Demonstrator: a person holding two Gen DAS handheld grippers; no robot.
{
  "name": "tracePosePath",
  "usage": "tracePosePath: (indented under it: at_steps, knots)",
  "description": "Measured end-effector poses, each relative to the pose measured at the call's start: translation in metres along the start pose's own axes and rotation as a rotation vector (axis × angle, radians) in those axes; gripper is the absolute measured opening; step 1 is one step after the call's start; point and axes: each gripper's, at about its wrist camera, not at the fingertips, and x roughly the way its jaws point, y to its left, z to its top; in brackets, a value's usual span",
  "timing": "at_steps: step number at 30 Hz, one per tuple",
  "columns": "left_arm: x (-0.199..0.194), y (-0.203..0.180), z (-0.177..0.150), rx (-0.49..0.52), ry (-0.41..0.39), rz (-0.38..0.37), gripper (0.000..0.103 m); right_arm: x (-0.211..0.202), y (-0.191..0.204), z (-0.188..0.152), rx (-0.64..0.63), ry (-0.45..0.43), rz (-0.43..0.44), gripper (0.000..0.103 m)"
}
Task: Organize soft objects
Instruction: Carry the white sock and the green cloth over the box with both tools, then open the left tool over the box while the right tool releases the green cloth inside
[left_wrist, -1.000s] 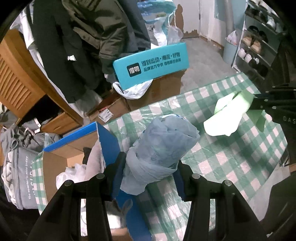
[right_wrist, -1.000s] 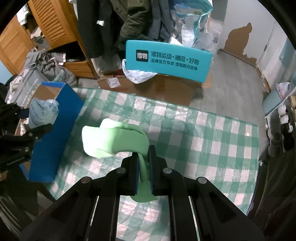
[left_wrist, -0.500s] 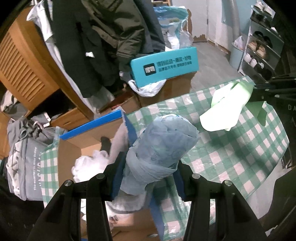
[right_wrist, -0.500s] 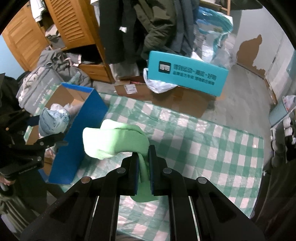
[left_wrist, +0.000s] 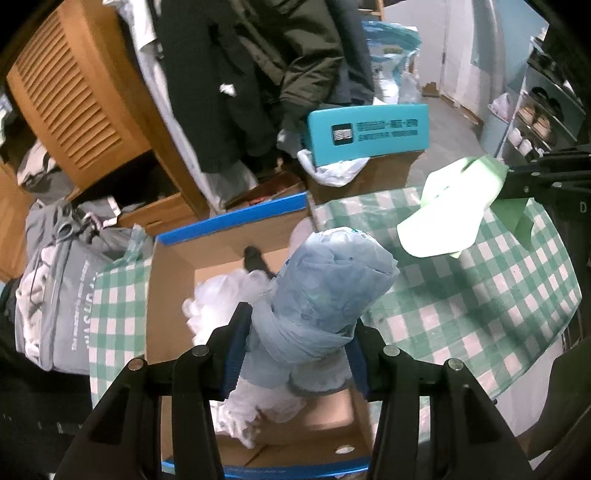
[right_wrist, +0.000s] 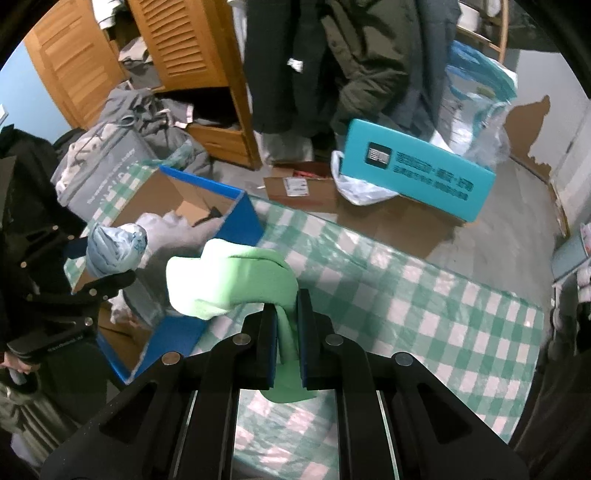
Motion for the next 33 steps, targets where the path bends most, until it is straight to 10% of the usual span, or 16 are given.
tracePosePath:
  at_steps: [33]
  knots:
    - [0.065,0.116,-0.028,-0.227,0.141,0.091,0.05,0.098,0.109,0.09,-0.07,0.102,-0.008,0.008]
